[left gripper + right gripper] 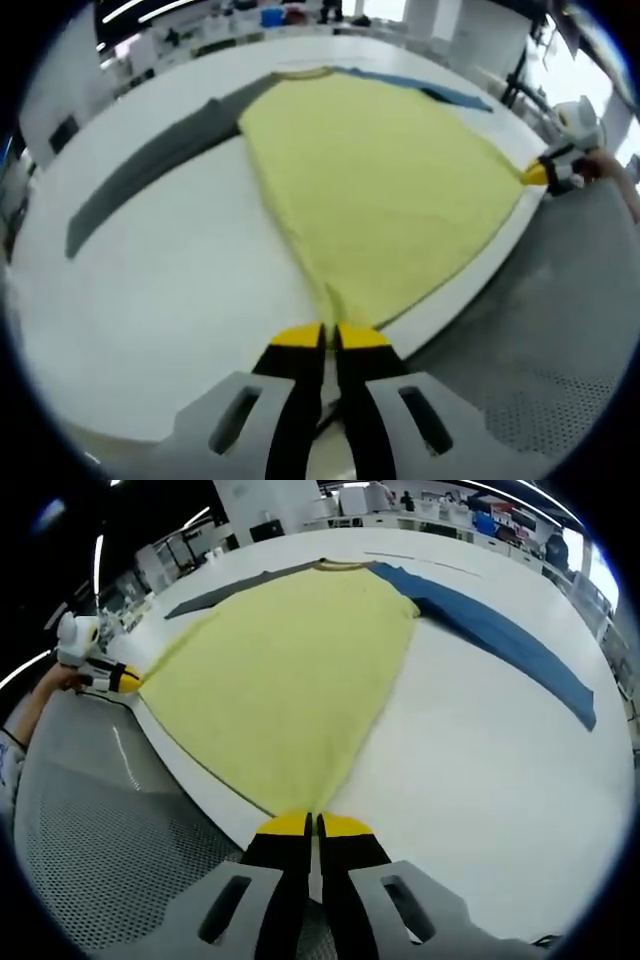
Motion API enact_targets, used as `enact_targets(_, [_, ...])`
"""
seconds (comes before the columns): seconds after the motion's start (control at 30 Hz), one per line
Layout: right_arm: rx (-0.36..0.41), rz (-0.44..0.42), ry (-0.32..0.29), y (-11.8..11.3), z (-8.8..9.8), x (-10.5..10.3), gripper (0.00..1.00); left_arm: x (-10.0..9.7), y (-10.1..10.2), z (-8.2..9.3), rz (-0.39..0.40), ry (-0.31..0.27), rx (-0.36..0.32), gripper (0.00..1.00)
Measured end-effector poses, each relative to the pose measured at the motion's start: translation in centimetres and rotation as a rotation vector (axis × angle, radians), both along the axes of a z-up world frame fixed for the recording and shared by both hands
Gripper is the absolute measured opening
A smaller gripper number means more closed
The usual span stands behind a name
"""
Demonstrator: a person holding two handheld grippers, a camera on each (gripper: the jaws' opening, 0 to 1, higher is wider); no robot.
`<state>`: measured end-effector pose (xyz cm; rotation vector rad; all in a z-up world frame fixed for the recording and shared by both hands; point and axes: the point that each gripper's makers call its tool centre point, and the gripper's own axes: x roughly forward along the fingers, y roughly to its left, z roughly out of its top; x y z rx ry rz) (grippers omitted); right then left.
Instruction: Fold the garment on the visible template until the final outline fits inside the template.
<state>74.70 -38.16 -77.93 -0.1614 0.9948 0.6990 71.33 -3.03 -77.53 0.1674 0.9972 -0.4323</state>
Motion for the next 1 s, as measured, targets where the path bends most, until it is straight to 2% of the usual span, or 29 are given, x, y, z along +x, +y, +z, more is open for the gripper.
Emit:
enact_targets(0.6, [0.001,0.022,-0.031,-0.1,-0.1,0.0,0.04,-0.1,-0.2,0.0,-0.008,0.002,0.008,0.02])
enact_targets(0.8, [-0.021,0.046,-0.068,-0.1,0.1,-0.1,0.14,-0.1,-0.4,0.7,-0.014,-0.021,0.0,0.09])
enact_targets(1.0, [-0.019,0.05,-0.097,-0.2,1.0,-0.1,0.23,0.6,-0.6,2.8,-0.017,-0.083,-0.024,0.17])
